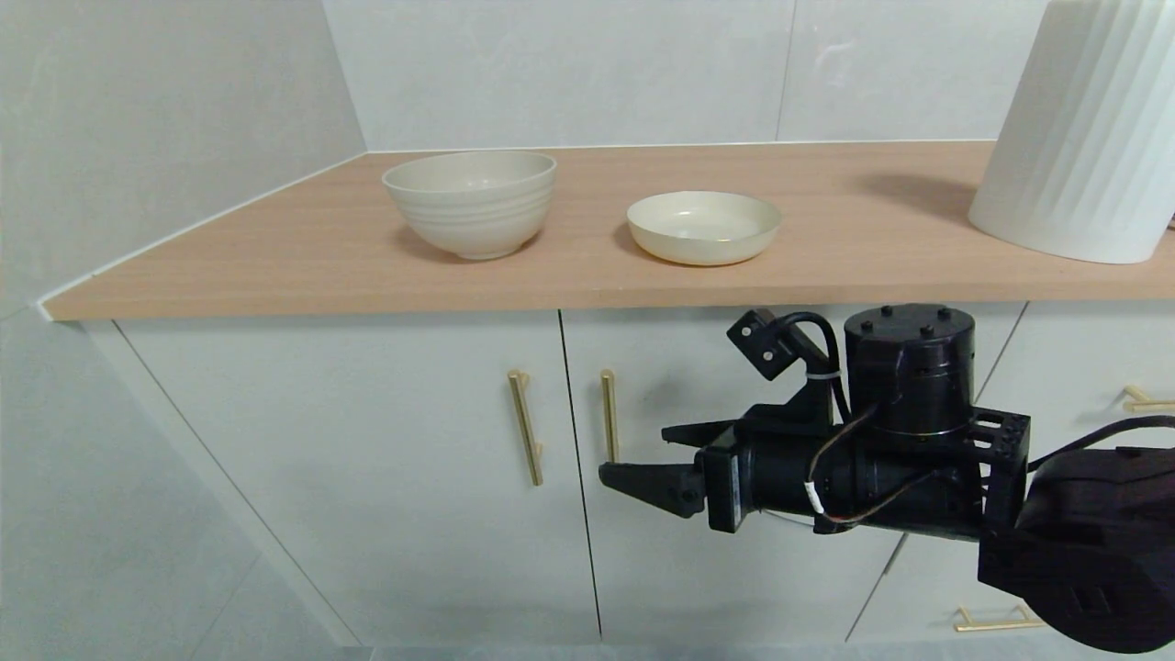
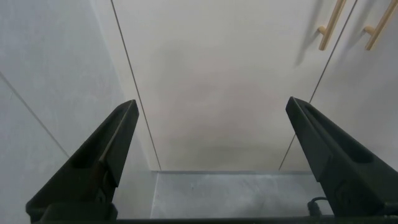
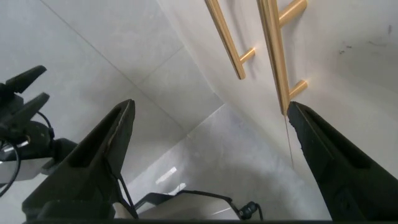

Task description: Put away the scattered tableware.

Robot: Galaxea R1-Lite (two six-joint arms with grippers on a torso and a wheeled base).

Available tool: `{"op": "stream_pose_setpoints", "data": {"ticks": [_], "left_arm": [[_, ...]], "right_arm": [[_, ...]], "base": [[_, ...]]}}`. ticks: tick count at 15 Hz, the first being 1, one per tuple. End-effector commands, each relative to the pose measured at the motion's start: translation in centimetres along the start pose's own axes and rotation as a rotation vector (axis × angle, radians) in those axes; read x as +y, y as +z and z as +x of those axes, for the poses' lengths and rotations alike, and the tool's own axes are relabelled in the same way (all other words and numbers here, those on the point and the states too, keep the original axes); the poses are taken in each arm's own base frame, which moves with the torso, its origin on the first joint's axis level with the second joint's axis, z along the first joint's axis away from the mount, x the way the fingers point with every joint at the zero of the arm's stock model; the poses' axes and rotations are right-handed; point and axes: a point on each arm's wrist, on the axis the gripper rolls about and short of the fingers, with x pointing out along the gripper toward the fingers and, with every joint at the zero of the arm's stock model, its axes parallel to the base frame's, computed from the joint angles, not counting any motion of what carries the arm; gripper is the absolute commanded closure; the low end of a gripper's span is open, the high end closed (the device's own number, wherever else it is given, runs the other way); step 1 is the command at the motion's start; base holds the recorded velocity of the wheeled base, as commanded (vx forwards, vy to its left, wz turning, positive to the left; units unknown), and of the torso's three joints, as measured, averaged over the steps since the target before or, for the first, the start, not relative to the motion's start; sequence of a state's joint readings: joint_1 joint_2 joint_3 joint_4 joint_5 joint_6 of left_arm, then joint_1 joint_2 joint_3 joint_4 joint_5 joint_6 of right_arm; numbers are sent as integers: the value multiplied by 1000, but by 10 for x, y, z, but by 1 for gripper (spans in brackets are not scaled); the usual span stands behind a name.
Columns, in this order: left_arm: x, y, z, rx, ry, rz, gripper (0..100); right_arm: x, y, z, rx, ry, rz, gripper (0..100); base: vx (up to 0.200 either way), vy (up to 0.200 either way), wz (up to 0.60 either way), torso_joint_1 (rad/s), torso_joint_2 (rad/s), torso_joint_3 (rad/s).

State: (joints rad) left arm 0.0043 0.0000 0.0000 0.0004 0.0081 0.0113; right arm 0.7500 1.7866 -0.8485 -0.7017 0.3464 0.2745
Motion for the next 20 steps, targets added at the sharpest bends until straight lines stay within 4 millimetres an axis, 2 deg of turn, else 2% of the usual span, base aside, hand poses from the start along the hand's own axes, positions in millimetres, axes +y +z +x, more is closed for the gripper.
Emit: {"op": "stream_pose_setpoints", "data": {"ticks": [1,6,9,15,17,20], "left_arm": [[0,0,0,1,0,1,0],[0,0,0,0,1,-10,0],[0,0,0,0,1,-13,0],[0,0,0,0,1,-11,0],[0,0,0,0,1,-11,0],[0,0,0,0,1,-11,0]], "right_arm": [[-1,-1,1,1,0,5,0],[0,-1,0,2,1,6,0],[-1,-4,0,9,-1,9,0],[-1,-5,0,11,-3,8,0],[-1,-3,0,-17,-51,-1,0],[-8,-8,10,-30,-101,-1,0]], "base": [[0,0,0,0,0,0],[0,0,0,0,0,0],[67,200,0,-6,4,4],[0,0,0,0,0,0],[0,0,0,0,0,0],[0,0,0,0,0,0]]}}
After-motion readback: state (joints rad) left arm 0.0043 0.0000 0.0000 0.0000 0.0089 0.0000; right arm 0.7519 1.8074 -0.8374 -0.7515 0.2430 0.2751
